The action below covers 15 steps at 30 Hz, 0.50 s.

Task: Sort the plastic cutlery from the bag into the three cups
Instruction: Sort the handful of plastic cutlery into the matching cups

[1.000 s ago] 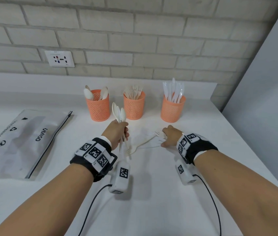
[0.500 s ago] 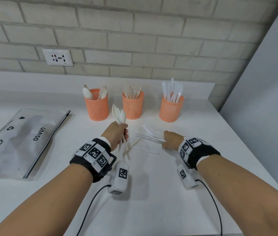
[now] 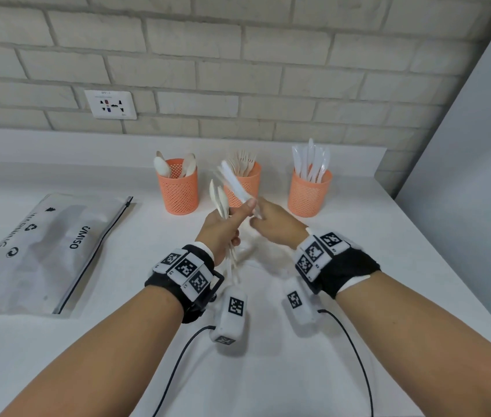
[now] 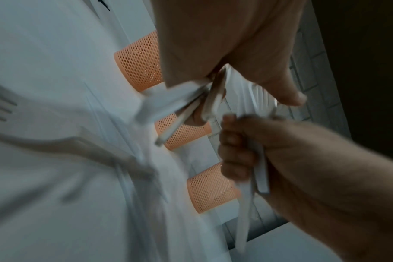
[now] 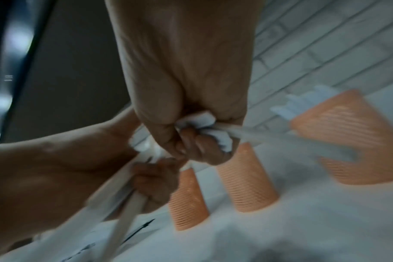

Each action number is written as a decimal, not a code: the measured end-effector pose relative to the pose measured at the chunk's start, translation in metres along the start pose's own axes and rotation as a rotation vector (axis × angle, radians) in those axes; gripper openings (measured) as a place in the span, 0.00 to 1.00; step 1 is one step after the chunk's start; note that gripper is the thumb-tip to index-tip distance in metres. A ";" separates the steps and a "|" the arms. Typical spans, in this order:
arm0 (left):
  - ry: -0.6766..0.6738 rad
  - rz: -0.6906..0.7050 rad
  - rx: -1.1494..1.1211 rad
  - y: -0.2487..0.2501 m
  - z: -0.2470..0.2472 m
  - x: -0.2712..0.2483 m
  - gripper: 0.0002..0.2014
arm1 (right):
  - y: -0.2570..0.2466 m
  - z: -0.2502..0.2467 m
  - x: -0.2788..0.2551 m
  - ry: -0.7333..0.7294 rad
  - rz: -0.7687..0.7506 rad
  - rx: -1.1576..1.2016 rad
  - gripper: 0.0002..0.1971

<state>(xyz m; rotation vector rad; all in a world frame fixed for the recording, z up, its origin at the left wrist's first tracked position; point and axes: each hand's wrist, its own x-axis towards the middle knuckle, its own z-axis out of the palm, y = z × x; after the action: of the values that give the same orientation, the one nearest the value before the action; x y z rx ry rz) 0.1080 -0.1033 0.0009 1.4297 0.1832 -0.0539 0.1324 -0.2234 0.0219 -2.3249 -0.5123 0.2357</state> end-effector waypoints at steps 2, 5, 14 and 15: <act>-0.004 -0.004 -0.021 0.004 -0.002 0.002 0.16 | -0.020 0.010 0.002 -0.087 -0.090 -0.027 0.09; 0.066 -0.021 -0.107 0.009 -0.014 0.004 0.13 | -0.039 0.015 0.005 -0.172 -0.112 0.115 0.14; 0.150 -0.057 -0.377 0.013 -0.049 0.009 0.17 | -0.064 0.039 0.021 -0.150 -0.172 0.049 0.20; 0.163 -0.062 -0.380 0.013 -0.054 0.009 0.19 | -0.066 0.041 0.022 -0.181 -0.167 0.026 0.20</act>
<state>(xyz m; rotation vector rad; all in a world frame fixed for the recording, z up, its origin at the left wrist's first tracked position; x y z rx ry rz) 0.1142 -0.0475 0.0054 1.0484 0.3531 0.0458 0.1207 -0.1455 0.0383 -2.2325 -0.7837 0.3723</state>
